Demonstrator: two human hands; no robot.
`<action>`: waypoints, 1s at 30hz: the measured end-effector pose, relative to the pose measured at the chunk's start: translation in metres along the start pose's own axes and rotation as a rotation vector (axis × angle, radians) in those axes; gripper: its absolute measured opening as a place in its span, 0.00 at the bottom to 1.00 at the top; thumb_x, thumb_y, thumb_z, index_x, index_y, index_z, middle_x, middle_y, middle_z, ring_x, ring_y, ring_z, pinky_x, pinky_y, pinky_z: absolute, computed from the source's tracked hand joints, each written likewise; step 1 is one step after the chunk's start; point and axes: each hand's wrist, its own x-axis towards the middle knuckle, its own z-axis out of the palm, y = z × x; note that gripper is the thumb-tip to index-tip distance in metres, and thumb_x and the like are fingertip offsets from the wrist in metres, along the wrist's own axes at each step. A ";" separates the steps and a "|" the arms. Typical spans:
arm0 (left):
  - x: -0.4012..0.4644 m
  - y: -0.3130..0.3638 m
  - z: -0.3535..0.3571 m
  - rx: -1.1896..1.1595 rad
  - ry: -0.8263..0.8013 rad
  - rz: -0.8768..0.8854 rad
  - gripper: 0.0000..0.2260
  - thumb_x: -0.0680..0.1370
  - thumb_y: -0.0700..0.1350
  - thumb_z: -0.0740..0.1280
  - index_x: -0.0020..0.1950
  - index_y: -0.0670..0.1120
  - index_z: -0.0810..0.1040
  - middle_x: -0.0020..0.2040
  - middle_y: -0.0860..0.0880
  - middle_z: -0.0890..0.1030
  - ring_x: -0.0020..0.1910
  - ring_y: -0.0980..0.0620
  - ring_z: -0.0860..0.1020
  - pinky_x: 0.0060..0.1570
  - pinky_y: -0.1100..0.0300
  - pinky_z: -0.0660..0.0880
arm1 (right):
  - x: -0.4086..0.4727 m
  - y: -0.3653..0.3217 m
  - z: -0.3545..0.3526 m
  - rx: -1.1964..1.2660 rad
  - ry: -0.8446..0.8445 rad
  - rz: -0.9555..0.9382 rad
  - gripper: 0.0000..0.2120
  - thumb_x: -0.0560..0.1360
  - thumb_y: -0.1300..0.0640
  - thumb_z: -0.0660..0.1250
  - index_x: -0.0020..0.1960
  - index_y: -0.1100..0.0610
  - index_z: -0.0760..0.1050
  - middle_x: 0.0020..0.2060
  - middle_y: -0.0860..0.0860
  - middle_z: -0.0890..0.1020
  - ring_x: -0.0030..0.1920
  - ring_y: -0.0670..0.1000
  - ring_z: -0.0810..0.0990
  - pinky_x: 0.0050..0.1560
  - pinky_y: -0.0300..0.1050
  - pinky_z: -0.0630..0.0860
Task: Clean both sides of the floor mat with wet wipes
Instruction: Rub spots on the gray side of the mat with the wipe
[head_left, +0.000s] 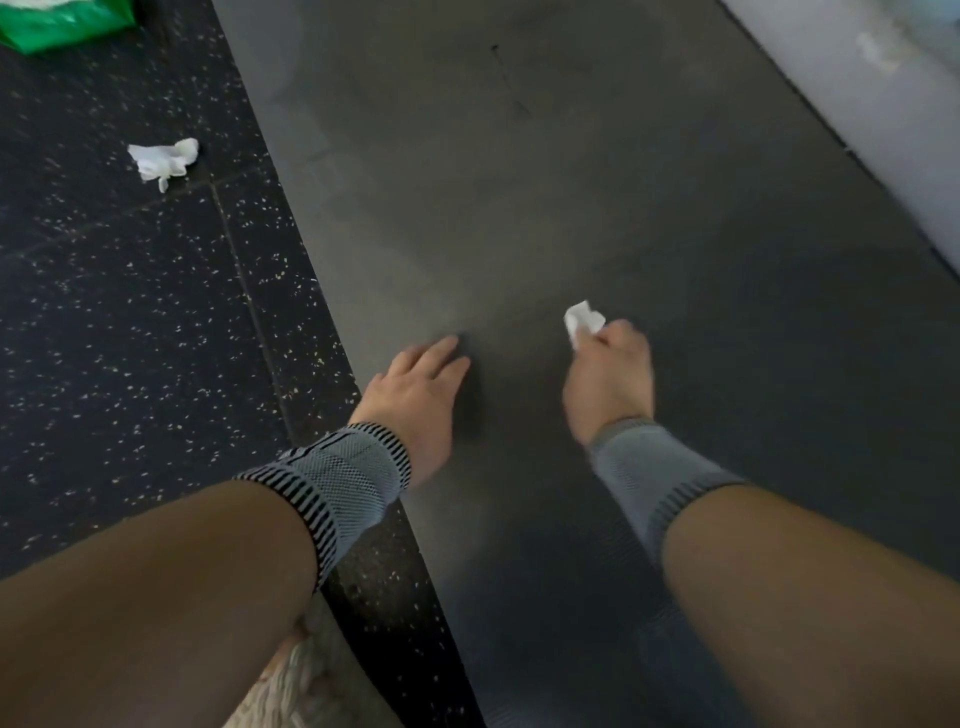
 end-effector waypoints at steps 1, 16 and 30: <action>0.003 0.007 0.001 -0.009 -0.038 0.028 0.36 0.75 0.39 0.62 0.79 0.52 0.49 0.79 0.56 0.45 0.77 0.49 0.48 0.74 0.49 0.57 | -0.009 -0.015 0.006 -0.037 -0.066 -0.081 0.17 0.77 0.61 0.55 0.64 0.56 0.71 0.57 0.58 0.74 0.57 0.58 0.71 0.55 0.47 0.67; 0.016 0.053 -0.011 0.069 -0.119 -0.067 0.36 0.76 0.41 0.62 0.77 0.61 0.48 0.70 0.48 0.56 0.68 0.42 0.58 0.62 0.49 0.73 | -0.022 -0.008 0.016 0.245 -0.048 -0.381 0.10 0.78 0.47 0.56 0.48 0.51 0.73 0.47 0.50 0.76 0.51 0.54 0.76 0.54 0.52 0.72; 0.035 0.068 -0.016 -0.043 -0.037 0.021 0.29 0.78 0.44 0.61 0.78 0.49 0.55 0.77 0.51 0.57 0.76 0.49 0.54 0.72 0.54 0.59 | 0.019 0.037 -0.010 0.142 -0.143 -0.586 0.14 0.78 0.59 0.57 0.59 0.53 0.76 0.47 0.54 0.73 0.49 0.58 0.74 0.44 0.46 0.66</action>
